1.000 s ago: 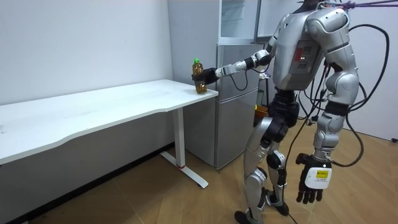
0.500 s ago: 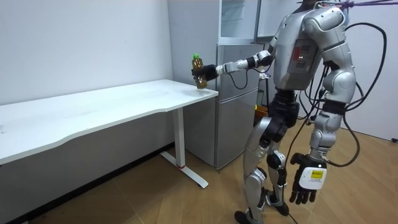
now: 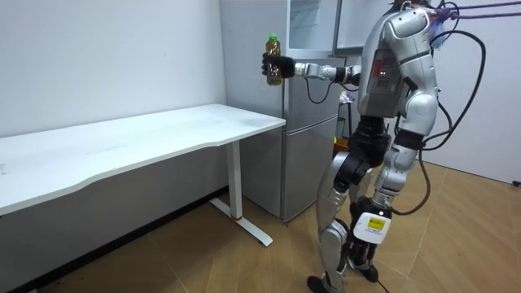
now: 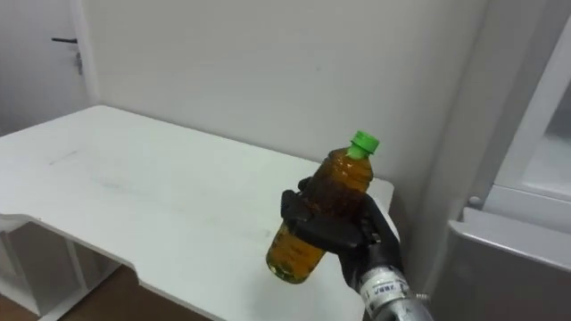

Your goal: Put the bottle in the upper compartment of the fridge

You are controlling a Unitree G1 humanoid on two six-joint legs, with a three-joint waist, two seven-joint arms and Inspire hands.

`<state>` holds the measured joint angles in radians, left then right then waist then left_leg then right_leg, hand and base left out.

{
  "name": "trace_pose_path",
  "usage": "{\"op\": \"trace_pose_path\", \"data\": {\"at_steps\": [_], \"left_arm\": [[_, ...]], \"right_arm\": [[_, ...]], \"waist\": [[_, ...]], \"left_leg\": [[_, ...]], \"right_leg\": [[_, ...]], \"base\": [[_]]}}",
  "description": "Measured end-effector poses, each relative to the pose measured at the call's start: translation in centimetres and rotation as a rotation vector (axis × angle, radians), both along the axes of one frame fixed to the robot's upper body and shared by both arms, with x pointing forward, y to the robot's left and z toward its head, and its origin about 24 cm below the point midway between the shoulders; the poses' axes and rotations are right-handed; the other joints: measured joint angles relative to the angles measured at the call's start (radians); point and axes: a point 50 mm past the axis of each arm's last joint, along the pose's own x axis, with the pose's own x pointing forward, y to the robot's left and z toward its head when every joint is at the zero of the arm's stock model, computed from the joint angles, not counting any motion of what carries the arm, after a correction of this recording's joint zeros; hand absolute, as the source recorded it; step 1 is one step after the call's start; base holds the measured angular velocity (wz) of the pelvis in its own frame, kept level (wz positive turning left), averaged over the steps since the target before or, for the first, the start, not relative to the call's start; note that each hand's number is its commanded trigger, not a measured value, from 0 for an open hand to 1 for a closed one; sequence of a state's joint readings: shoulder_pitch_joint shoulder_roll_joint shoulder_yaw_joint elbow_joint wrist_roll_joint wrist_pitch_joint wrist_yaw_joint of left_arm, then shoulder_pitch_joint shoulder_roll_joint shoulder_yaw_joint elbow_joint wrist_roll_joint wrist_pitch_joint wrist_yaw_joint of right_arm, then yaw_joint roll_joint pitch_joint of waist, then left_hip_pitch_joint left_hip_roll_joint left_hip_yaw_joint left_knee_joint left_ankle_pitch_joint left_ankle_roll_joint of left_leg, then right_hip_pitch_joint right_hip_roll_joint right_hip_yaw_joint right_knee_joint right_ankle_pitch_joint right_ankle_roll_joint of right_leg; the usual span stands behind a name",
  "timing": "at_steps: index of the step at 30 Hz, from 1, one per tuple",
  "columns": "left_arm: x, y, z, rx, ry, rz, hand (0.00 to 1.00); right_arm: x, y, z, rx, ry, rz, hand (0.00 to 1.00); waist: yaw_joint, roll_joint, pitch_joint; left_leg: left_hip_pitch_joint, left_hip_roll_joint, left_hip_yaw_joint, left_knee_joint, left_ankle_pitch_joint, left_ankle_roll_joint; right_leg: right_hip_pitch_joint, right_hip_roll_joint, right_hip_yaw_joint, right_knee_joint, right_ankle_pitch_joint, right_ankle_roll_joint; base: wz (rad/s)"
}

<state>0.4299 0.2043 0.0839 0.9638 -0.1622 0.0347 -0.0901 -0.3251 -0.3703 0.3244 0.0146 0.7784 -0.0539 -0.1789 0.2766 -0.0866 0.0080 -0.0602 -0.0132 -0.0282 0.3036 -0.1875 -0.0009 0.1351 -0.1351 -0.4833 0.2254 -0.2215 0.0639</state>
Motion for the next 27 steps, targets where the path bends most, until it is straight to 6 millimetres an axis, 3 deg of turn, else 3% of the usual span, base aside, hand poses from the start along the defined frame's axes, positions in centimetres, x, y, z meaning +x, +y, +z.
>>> {"op": "trace_pose_path", "data": {"at_steps": [11,17,20,27], "left_arm": [[0.7,0.0,-0.3,-0.004,-0.003,-0.003,0.0],[0.4,0.3,-0.2,0.0,-0.006,0.02,0.0],[0.1,0.5,-0.1,0.01,-0.003,0.039,0.0],[-0.6,0.6,-0.1,0.021,0.015,0.076,0.0]], "right_arm": [[-1.4,0.8,4.6,0.031,-0.198,0.151,1.0],[-2.7,-0.2,8.2,0.077,-0.361,0.151,1.0],[-3.1,-0.7,9.3,0.078,-0.414,0.141,1.0],[-4.1,-2.7,11.7,0.038,-0.525,0.072,1.0]], "waist": [[-0.036,-0.002,-0.0018],[-0.054,-0.001,-0.0012],[-0.081,-0.001,-0.0062],[-0.141,-0.002,-0.0089]], "left_leg": [[0.001,0.004,0.018,-0.003,-0.001,0.0],[0.02,0.01,0.045,-0.005,-0.002,0.002],[0.023,0.012,0.054,-0.012,-0.003,0.004],[0.047,0.018,0.061,-0.013,-0.006,0.001]], "right_leg": [[-0.019,0.001,0.037,0.012,0.002,-0.002],[-0.016,0.001,0.057,0.012,0.009,-0.003],[-0.014,0.002,0.063,0.012,0.009,-0.003],[-0.001,0.007,0.074,0.011,0.01,-0.005]], "base": [[-0.07],[-0.11],[-0.1],[-0.03]]}}
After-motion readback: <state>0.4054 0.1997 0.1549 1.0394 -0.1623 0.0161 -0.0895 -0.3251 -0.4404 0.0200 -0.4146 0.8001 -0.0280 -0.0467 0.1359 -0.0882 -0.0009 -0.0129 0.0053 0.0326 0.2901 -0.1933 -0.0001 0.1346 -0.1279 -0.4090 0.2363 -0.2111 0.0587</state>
